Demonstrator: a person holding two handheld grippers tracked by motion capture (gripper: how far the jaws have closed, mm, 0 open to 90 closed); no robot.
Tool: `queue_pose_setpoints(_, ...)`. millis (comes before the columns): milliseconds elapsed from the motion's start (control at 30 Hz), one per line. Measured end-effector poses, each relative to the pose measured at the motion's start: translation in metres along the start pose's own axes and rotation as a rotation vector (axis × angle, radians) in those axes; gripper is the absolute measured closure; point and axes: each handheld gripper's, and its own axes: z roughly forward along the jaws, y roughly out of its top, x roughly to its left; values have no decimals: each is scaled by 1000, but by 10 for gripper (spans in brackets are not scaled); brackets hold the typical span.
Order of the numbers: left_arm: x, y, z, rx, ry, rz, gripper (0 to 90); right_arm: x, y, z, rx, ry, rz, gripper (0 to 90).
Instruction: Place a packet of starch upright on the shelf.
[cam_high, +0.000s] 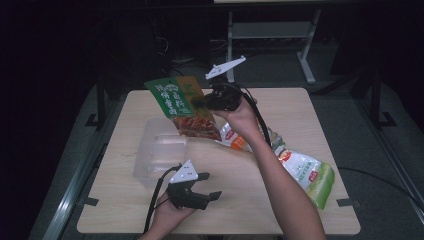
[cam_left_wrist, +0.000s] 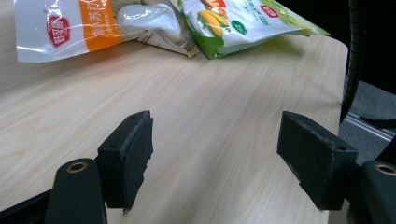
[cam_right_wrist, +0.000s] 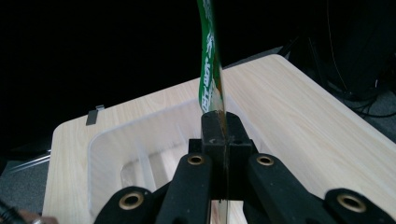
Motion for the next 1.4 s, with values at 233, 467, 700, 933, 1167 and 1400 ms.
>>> queue_pose_setpoints(233, 2, 0, -1, 3, 6, 12, 264, 0, 12, 16, -9, 14, -21, 898)
queue_pose_setpoints(467, 3, -1, -3, -2, 15, 8, 263, -3, 18, 33, -13, 25, -23, 898)
queue_pose_setpoints(700, 4, -1, -5, 2, 19, 13, 263, -7, 19, 56, -33, 48, 15, 898)
queue_pose_setpoints(933, 6, 0, -7, -6, 25, 19, 263, -12, 17, 87, -30, 68, 33, 898)
queue_pose_setpoints(1167, 5, -1, -7, -12, 26, 1, 263, -18, 5, 112, -27, 87, 62, 898)
queue_pose_setpoints(1400, 5, 0, -7, -11, 25, 17, 263, -24, -14, 126, -45, 89, 108, 898)
